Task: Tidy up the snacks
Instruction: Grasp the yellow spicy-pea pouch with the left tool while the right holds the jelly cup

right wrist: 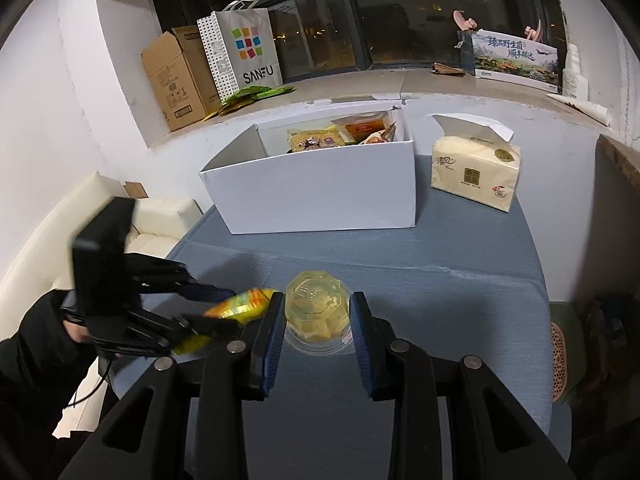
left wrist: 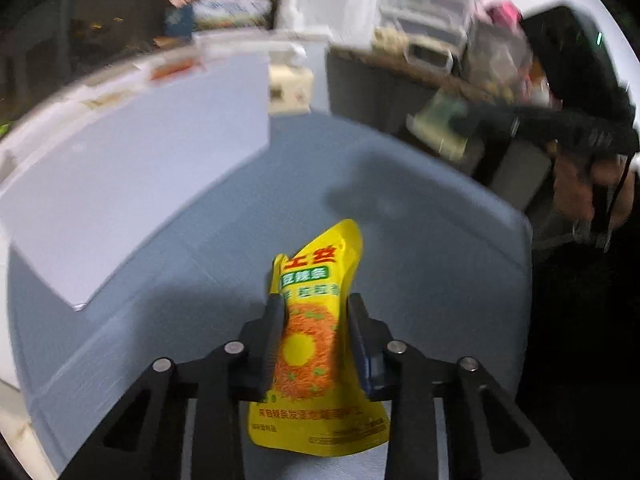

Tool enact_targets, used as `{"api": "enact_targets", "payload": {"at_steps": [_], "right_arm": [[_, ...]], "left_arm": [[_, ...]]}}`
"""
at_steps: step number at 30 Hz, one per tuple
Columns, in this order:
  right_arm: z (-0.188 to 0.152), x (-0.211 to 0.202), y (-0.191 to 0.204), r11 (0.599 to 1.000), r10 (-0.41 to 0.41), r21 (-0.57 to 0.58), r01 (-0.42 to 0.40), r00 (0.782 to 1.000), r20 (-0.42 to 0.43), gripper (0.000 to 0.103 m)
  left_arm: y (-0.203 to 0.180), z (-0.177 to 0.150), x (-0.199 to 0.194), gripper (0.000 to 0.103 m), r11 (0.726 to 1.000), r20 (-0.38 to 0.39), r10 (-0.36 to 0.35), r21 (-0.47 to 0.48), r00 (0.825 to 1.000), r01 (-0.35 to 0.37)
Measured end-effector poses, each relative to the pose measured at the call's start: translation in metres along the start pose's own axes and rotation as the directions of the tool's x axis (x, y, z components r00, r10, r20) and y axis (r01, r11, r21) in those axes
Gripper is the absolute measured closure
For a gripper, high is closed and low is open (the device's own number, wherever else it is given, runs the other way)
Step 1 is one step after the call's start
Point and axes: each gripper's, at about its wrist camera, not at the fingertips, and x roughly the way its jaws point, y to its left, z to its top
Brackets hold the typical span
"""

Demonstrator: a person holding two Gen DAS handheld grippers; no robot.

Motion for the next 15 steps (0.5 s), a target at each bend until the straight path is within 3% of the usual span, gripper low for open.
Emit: {"api": "enact_targets", "payload": {"at_steps": [1,2,3,4,6,8,9,11,12,13,15], "right_arm": [[0.001,0.002,0.001,1.000,0.006,-0.003,-0.006,1.000,-0.001,0.068],[0.003,0.003,0.003,1.000,0.005,-0.006,-0.005,1.000,-0.002,0.068],[0.004,0.005,0.005,1.000,0.002,-0.007,-0.002,1.000,-0.003,0.068],[0.006,0.007,0.006,1.000,0.008,-0.007,-0.008,1.000,-0.003,0.068],[0.010,0.009,0.012,0.999,0.021,-0.024,-0.021,1.000,-0.004,0.068],[0.011,0.011,0.018,0.999,-0.002,-0.053,0.002,1.000,-0.003,0.068],[0.011,0.011,0.020,0.998,-0.001,-0.059,0.001,1.000,-0.002,0.068],[0.010,0.012,0.020,0.999,0.015,-0.052,-0.015,1.000,-0.007,0.068],[0.008,0.013,0.019,0.999,0.011,-0.049,-0.012,1.000,-0.010,0.068],[0.007,0.014,0.018,0.999,0.010,-0.042,-0.011,1.000,-0.014,0.068],[0.006,0.014,0.014,1.000,0.020,-0.024,-0.020,1.000,-0.018,0.068]], "left_arm": [[0.003,0.001,-0.009,0.070,0.999,0.030,-0.007,-0.034,1.000,0.008],[0.005,0.002,-0.017,0.078,0.997,0.061,-0.023,-0.068,0.998,0.027],[0.006,0.003,-0.023,0.103,0.996,0.091,-0.005,-0.090,0.996,0.014],[0.008,0.003,-0.027,0.103,0.993,0.111,0.026,-0.114,0.994,-0.014],[0.014,0.005,-0.034,0.103,0.988,0.129,0.008,-0.156,0.992,0.013],[0.015,0.003,-0.033,0.103,0.988,0.096,0.061,-0.147,0.994,-0.046],[0.017,0.003,-0.032,0.102,0.987,0.079,0.011,-0.163,0.997,0.002],[0.015,0.003,-0.038,0.096,0.987,0.083,0.026,-0.158,0.996,-0.013],[0.010,0.004,-0.035,0.074,0.990,0.063,0.051,-0.131,0.997,-0.043],[0.006,0.004,-0.029,0.040,0.992,0.046,0.063,-0.113,0.997,-0.058],[0.000,0.004,-0.025,0.012,0.992,0.029,0.100,-0.075,0.995,-0.098]]}}
